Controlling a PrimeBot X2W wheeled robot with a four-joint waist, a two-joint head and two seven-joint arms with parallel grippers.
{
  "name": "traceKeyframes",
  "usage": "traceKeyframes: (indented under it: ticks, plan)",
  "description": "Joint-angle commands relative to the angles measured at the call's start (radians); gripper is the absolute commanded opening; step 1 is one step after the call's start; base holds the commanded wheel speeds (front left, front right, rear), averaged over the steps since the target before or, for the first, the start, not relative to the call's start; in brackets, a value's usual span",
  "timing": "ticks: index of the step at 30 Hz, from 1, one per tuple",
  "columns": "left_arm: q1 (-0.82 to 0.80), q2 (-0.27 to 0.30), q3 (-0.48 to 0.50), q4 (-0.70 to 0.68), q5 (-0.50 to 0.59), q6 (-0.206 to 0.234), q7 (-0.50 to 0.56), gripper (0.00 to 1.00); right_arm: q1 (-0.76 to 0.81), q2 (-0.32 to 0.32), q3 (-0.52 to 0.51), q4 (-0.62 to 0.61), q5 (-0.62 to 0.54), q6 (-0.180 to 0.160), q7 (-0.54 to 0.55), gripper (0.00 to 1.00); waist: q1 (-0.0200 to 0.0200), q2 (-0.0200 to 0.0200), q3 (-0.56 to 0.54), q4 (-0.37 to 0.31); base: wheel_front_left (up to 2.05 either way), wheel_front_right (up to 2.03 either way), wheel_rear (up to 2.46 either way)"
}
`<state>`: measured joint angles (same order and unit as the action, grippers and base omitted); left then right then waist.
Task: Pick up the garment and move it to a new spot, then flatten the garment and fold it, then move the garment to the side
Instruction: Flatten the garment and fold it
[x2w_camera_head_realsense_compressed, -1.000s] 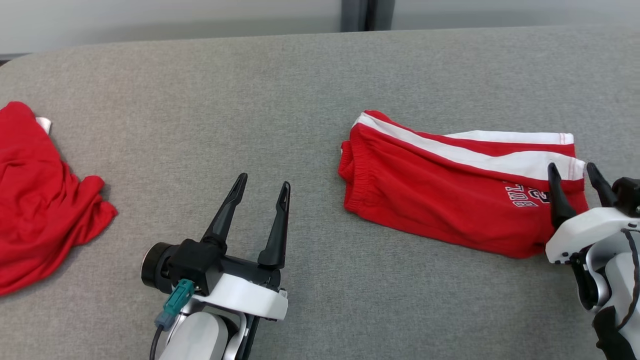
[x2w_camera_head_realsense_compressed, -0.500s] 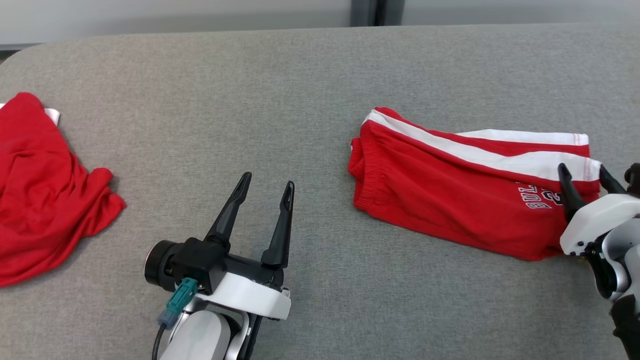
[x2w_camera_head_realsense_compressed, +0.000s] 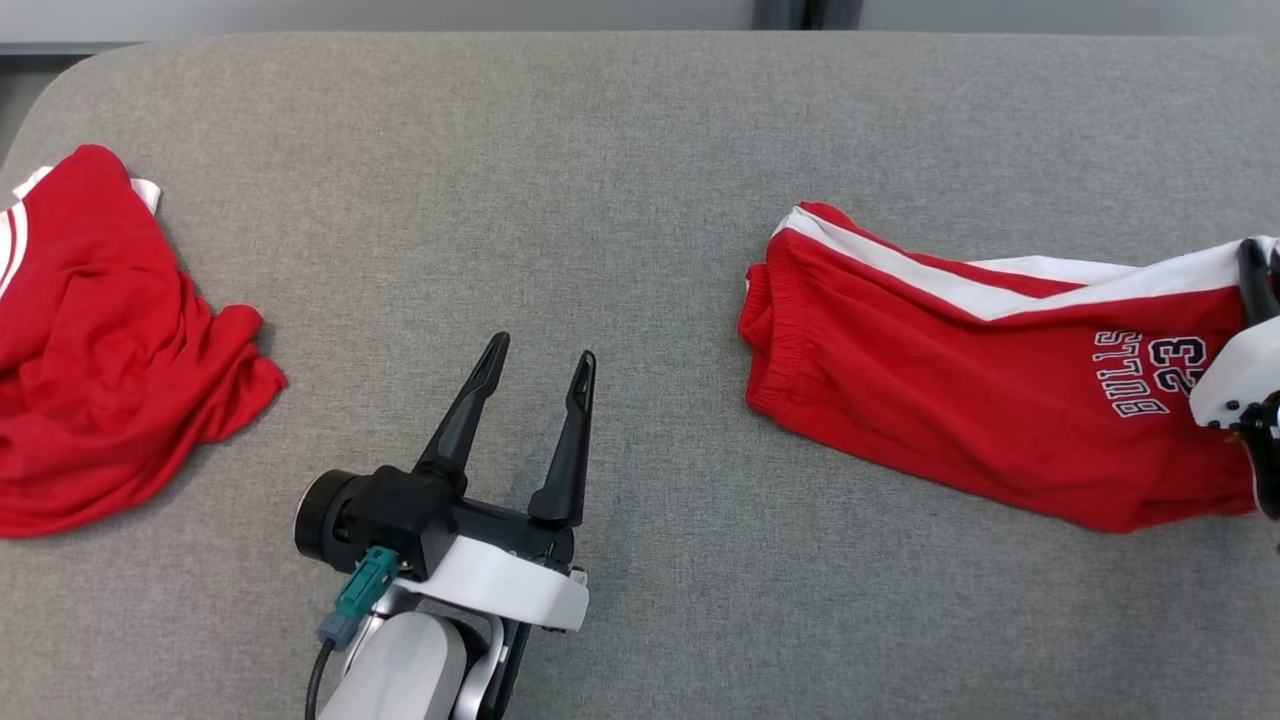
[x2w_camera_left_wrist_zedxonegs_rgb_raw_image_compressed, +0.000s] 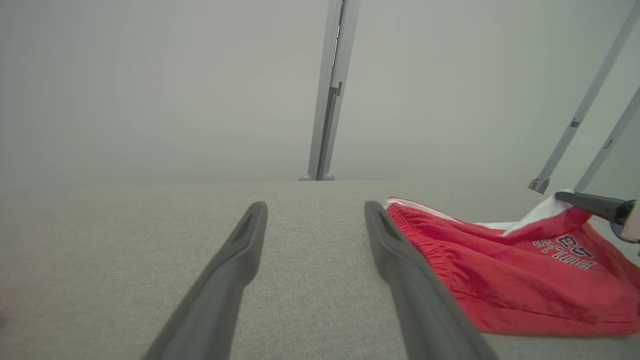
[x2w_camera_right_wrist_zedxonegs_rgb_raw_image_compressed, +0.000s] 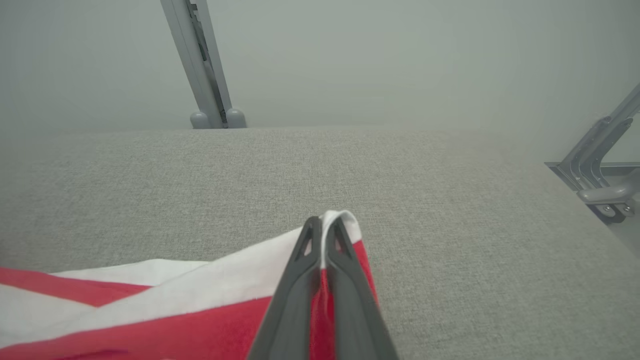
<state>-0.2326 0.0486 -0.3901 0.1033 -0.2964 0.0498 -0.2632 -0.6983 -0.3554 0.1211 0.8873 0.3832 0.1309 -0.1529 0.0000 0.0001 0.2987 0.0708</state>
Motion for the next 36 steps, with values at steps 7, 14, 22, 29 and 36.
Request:
traceKeyframes:
  ticks: [7, 14, 22, 29, 36]
  plan:
    - [-0.024, 0.004, -0.004, 0.0, -0.009, 0.008, -0.001, 1.0, -0.093, -0.017, -0.102, 0.195, -0.115, 0.0, -0.086, 1.0, 0.0, -0.0001, 0.007, 0.008, 0.0, 0.0, 0.0]
    - [-0.007, 0.003, 0.01, 0.001, -0.003, 0.014, -0.001, 1.0, -0.066, 0.04, -0.199, 0.103, -0.253, 0.0, -0.114, 1.0, 0.0, -0.0001, -0.015, -0.018, 0.0, 0.0, 0.0]
    - [0.017, 0.004, 0.028, 0.01, 0.01, 0.016, -0.001, 1.0, 0.128, 0.188, -0.188, -0.238, -0.309, 0.0, -0.114, 1.0, 0.0, -0.0001, -0.068, -0.068, 0.0, 0.0, 0.0]
    - [0.044, 0.004, 0.038, 0.02, 0.008, 0.015, -0.001, 1.0, 0.319, 0.241, -0.105, -0.454, -0.268, 0.0, -0.114, 1.0, 0.0, -0.0001, -0.124, -0.1, 0.0, 0.0, 0.0]
    - [0.08, 0.004, 0.04, 0.03, -0.004, 0.012, -0.001, 1.0, 0.498, 0.265, -0.083, -0.596, -0.22, 0.0, -0.114, 1.0, 0.0, -0.0001, -0.187, -0.114, 0.0, 0.0, 0.0]
